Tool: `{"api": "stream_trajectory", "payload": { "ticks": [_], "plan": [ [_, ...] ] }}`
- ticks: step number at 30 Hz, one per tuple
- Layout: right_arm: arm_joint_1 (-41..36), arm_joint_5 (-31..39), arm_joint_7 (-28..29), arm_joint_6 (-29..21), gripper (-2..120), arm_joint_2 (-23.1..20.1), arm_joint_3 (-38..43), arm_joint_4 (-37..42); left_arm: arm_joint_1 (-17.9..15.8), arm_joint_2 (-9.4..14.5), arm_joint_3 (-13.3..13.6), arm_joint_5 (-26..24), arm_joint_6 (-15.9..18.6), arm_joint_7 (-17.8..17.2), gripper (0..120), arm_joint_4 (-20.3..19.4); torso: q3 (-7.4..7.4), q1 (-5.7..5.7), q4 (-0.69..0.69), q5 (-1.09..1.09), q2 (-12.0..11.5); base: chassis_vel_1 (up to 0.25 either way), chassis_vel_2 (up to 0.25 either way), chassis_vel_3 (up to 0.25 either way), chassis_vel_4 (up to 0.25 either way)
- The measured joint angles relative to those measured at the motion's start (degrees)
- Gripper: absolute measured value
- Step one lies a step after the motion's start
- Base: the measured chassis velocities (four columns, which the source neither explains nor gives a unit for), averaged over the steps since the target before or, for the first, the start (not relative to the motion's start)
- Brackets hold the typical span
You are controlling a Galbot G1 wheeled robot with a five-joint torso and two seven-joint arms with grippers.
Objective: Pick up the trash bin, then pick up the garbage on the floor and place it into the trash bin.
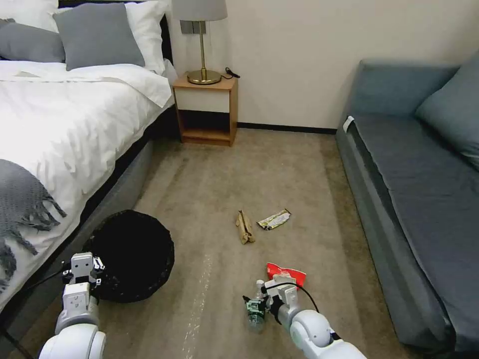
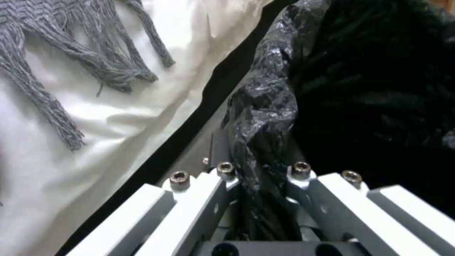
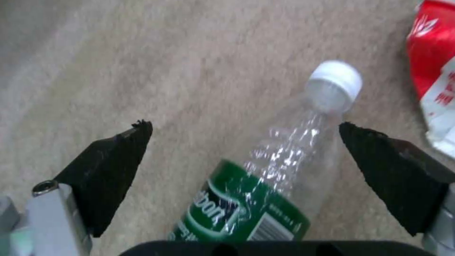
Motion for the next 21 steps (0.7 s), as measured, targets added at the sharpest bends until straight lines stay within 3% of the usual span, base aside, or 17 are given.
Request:
{"api": "stream_trajectory", "payload": {
  "ticks": [11, 18, 21],
  "plan": [
    [-0.45, -6.96, -1.95, 2.34, 99, 0.63, -0.03, -4.54, 0.05, -0.43, 0.68, 0.18, -0.52, 0.02, 4, 0.66, 0.0, 0.0, 0.0, 0.0, 0.0, 0.0, 0.0, 0.0, 0.0],
    [-0.98, -8.91, -2.99, 3.33, 78, 0.91, 0.58, -5.43, 0.02, -0.54, 1.21, 0.5, -0.68, 0.02, 4, 0.69, 0.0, 0.0, -0.01, 0.0, 0.0, 0.0, 0.0, 0.0, 0.0],
    [-0.98, -9.29, -3.15, 3.62, 63, 0.93, 0.87, -5.6, 0.01, -0.54, 1.26, 0.51, -0.82, 0.03, 4, 0.81, 0.0, 0.0, -0.01, 0.0, 0.0, 0.0, 0.0, 0.0, 0.0]
  ]
}}
